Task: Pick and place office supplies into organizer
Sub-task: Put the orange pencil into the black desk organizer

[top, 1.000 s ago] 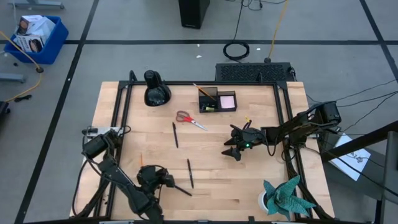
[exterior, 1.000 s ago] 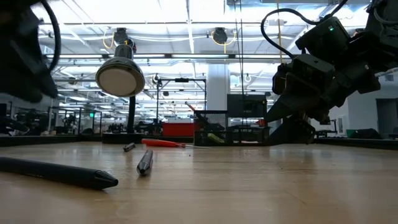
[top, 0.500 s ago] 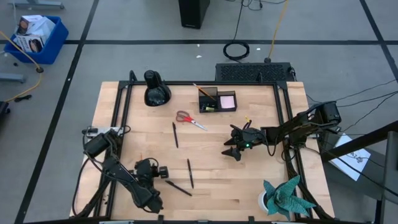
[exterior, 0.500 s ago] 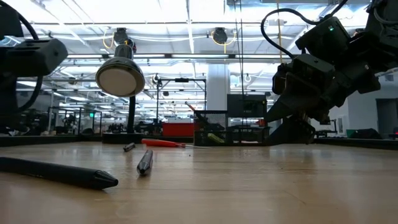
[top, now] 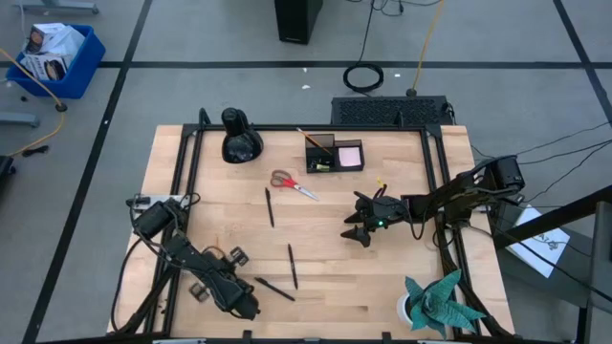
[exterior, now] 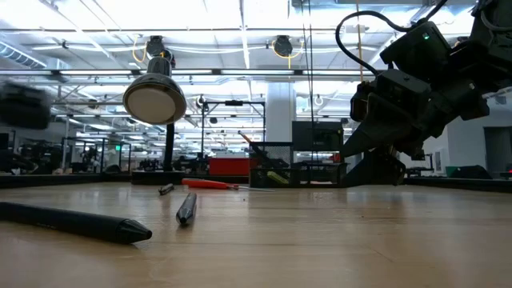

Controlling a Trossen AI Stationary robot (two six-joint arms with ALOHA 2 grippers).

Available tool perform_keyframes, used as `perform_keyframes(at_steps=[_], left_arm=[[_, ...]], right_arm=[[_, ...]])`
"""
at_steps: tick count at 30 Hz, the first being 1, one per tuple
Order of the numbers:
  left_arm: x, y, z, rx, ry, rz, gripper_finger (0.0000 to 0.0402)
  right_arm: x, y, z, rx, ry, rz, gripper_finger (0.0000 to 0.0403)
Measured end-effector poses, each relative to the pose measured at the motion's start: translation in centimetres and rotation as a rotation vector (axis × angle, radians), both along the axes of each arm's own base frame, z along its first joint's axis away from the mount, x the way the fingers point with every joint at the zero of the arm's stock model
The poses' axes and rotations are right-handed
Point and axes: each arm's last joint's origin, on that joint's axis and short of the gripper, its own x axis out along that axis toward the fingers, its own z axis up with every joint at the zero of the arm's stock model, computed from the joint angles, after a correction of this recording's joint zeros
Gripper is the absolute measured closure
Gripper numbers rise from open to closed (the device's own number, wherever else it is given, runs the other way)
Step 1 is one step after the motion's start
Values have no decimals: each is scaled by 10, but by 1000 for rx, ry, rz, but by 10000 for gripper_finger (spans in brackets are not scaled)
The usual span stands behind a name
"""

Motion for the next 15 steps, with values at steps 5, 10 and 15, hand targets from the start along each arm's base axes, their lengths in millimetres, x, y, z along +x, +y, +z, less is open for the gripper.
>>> perform_keyframes(at_steps=[5, 10, 15], left_arm=[[5, -6, 15, -99, 83, 14, 323], [11, -10, 33, -117, 78, 81, 323], [11, -13, 33, -138, 41, 53, 323]], right_arm=[[0, 0, 0, 0, 0, 0, 78], [0, 0, 0, 0, 0, 0, 78], [0, 0, 0, 0, 0, 0, 78]])
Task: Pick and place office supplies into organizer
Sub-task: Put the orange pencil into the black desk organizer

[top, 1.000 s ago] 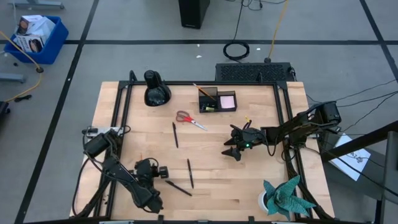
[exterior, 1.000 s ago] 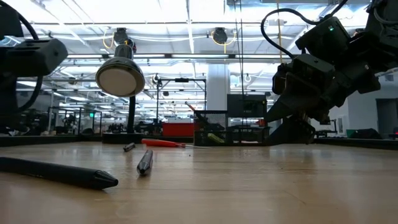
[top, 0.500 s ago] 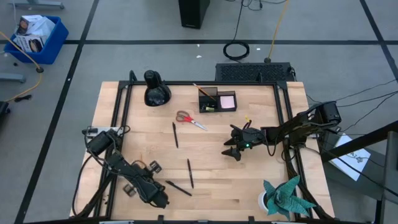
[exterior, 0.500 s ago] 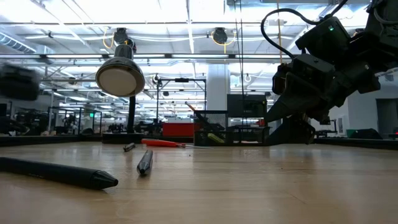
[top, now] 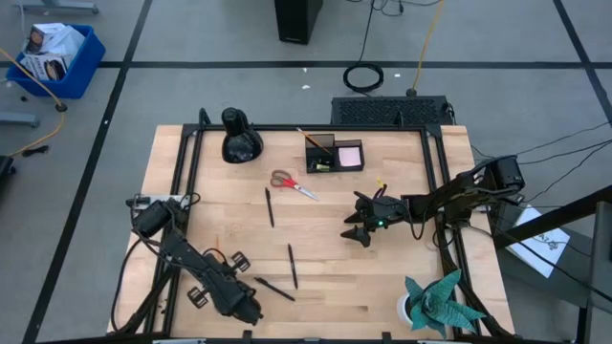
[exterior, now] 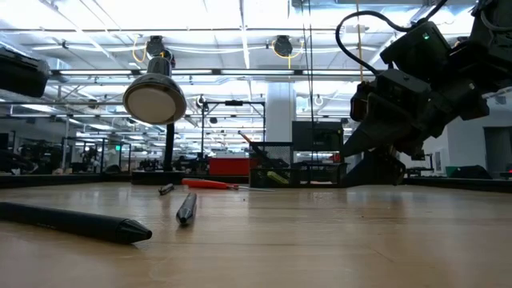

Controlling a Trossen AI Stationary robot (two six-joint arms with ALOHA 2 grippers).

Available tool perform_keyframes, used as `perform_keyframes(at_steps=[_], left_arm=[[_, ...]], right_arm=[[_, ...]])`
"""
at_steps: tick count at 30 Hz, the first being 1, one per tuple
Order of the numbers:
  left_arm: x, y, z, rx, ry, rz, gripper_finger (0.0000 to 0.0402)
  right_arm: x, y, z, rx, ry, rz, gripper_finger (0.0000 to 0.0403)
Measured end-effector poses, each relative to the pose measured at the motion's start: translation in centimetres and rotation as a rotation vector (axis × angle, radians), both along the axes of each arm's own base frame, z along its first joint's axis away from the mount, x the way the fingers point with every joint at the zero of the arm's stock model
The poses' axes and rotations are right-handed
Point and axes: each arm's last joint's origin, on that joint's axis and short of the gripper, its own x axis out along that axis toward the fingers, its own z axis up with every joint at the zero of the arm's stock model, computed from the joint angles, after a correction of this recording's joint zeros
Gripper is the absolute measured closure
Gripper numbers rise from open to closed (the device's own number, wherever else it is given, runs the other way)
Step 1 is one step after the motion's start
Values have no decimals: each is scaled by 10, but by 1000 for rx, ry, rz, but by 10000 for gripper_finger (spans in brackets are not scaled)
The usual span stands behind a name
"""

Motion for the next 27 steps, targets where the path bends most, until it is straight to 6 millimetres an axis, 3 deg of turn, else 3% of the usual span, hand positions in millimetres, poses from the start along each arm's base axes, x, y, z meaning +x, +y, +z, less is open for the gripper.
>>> perform_keyframes(at_steps=[4, 8, 15, 27], left_arm=[[-11, -5, -3, 50, -15, -155, 304], [-21, -8, -7, 87, 6, -124, 249], [-19, -10, -21, 13, -62, -266, 174], [-27, -9, -43, -60, -87, -266, 151]], right_arm=[[0, 0, 0, 0, 1, 0, 78], [0, 0, 0, 0, -1, 0, 78], [0, 0, 0, 0, 1, 0, 78], [0, 0, 0, 0, 1, 0, 78]])
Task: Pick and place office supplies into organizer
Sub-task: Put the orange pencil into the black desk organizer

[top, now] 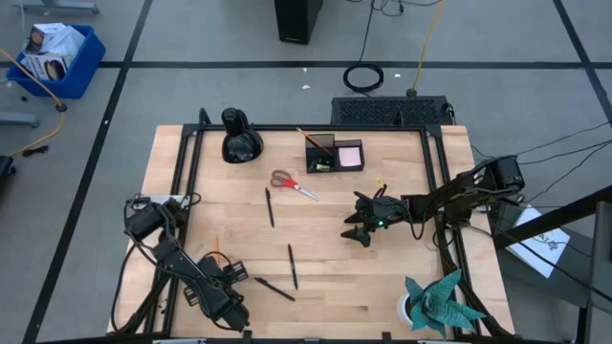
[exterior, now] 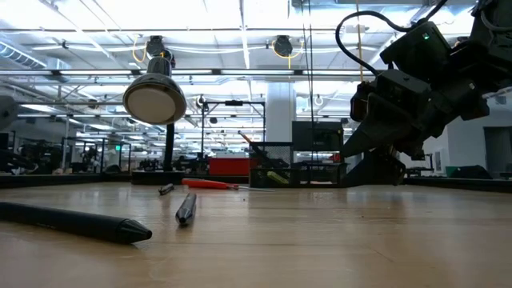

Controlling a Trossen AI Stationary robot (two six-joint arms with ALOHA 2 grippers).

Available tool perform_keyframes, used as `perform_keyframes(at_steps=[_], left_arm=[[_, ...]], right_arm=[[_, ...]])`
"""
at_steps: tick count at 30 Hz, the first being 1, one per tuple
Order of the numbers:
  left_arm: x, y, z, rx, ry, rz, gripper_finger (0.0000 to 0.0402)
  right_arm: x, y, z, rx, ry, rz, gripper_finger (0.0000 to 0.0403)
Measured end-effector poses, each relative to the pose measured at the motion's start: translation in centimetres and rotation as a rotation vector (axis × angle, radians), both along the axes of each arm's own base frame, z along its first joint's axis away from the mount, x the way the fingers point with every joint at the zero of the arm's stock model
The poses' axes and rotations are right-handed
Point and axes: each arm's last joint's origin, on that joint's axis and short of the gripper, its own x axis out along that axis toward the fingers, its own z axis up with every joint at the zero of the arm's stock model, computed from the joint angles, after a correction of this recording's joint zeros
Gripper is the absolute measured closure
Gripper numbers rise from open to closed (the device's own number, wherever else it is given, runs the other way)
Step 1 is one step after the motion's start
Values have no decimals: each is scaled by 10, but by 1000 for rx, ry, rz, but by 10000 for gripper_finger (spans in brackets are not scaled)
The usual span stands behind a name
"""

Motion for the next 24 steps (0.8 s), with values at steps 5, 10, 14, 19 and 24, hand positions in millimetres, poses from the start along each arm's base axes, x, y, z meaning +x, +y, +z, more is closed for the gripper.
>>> perform_keyframes(at_steps=[5, 10, 14, 19, 24], left_arm=[[0, 0, -3, -12, -17, 13, 151], [0, 0, -3, -14, -6, 0, 151], [0, 0, -4, -20, -2, -7, 151], [1, 2, -4, -50, 31, -84, 151], [2, 3, -5, -38, 29, -197, 151]], right_arm=[[0, 0, 0, 0, 0, 0, 78], [0, 0, 0, 0, 0, 0, 78], [0, 0, 0, 0, 0, 0, 78], [0, 0, 0, 0, 0, 0, 78], [0, 0, 0, 0, 0, 0, 78]])
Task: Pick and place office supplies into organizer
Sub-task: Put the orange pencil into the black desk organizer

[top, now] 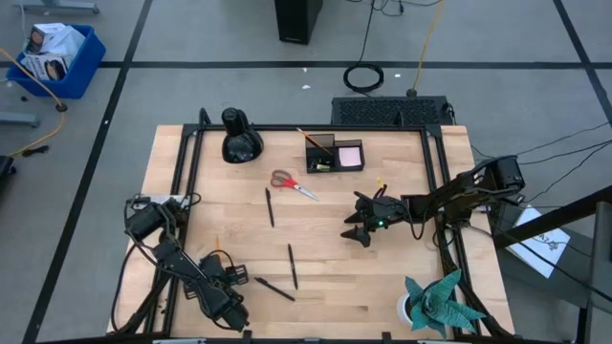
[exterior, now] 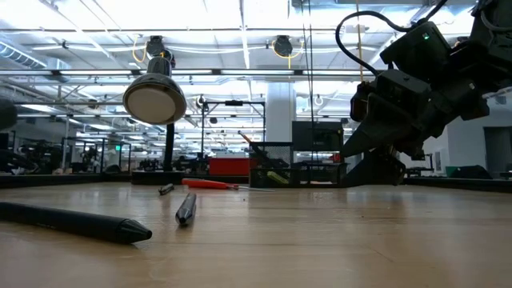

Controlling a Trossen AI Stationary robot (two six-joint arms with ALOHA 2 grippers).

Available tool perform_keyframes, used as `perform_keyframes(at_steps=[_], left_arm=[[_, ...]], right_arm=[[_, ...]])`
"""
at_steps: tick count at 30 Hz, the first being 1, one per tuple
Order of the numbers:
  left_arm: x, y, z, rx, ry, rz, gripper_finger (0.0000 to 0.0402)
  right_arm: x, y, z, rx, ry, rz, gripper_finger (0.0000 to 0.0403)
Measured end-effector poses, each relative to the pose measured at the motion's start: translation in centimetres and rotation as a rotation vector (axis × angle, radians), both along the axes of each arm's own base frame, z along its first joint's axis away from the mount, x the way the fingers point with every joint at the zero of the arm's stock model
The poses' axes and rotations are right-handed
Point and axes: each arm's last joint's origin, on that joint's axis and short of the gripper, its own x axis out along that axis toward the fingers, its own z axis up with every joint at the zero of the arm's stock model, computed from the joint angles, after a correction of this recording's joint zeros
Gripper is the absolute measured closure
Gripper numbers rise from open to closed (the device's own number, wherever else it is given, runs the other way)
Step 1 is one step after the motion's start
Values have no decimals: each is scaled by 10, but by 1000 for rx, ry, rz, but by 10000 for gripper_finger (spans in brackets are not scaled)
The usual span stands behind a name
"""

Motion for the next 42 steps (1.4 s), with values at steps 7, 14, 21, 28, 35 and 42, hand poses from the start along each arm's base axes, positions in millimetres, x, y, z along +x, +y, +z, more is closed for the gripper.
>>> perform_keyframes(at_steps=[7, 14, 21, 28, 35, 42], left_arm=[[1, 2, -1, 57, -45, -71, 151], [0, 0, -3, 119, -138, -68, 151], [-8, -7, -3, 131, -168, -35, 151], [-16, -11, -5, 135, -175, -85, 151], [-19, -13, -7, 128, -199, -78, 151], [-19, -14, -7, 109, -176, -133, 158]], right_arm=[[0, 0, 0, 0, 0, 0, 78], [0, 0, 0, 0, 0, 0, 78], [0, 0, 0, 0, 1, 0, 78], [0, 0, 0, 0, 0, 0, 78], [0, 0, 0, 0, 1, 0, 78], [0, 0, 0, 2, 1, -1, 78]])
